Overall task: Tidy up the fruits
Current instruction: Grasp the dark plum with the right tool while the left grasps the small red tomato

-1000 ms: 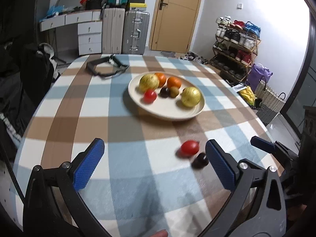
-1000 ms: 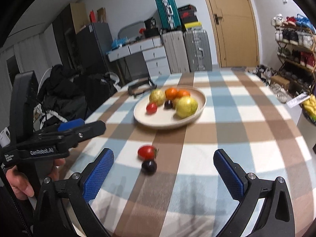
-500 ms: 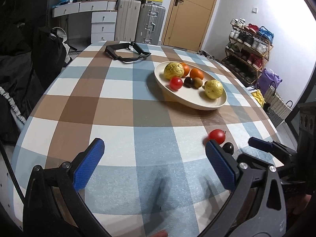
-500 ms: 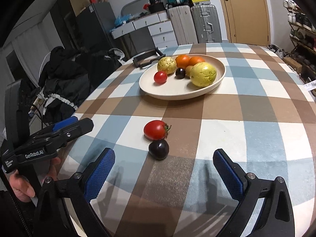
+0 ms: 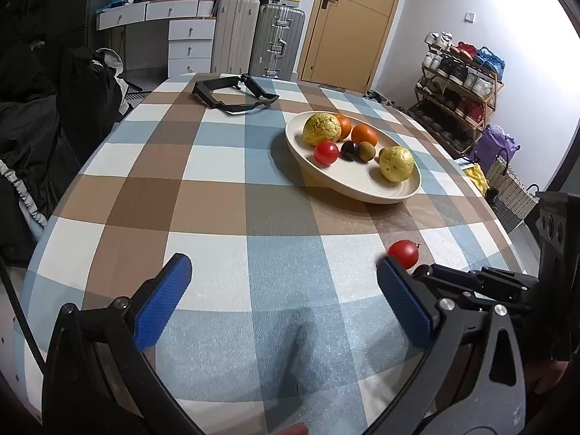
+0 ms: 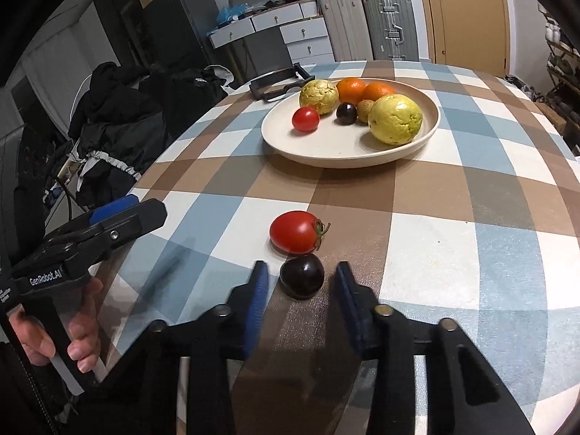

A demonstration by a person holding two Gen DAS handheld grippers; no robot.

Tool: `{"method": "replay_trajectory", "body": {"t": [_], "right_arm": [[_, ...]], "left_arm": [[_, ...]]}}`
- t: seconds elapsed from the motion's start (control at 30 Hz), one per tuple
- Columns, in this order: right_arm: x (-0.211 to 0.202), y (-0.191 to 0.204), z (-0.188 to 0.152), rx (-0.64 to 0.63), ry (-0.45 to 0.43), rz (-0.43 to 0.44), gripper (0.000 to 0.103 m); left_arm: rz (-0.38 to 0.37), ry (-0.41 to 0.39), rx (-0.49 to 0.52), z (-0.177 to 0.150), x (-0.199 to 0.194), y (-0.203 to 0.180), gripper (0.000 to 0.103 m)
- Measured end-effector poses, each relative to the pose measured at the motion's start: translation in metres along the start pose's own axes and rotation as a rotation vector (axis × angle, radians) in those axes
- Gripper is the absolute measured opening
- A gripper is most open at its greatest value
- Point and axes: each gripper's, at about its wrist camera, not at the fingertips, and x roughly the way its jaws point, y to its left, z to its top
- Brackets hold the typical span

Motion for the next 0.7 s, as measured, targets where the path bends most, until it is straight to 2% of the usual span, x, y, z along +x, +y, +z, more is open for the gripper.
{"method": "replay_trajectory", "body": {"t": [0.07,0.33,0.7], "right_arm": [[-0.001,-0.002,-0.001,0.008,-0.002,0.011,0.026],[-0.011,-0.013,-0.005,0.034,-0.034,0.03,0.026],[-0.042,-0.043,-0.014,0.051,-0.11,-0.019,0.026]], "left_arm": [[0.003,0.002,0.003,0.0,0.001,-0.001,0.102],[-0.009,0.033,0.04,0.004,0.013,-0.019,0.102],[-0.077,0.108,0.128,0.009,0.042,-0.067,0.102]]}}
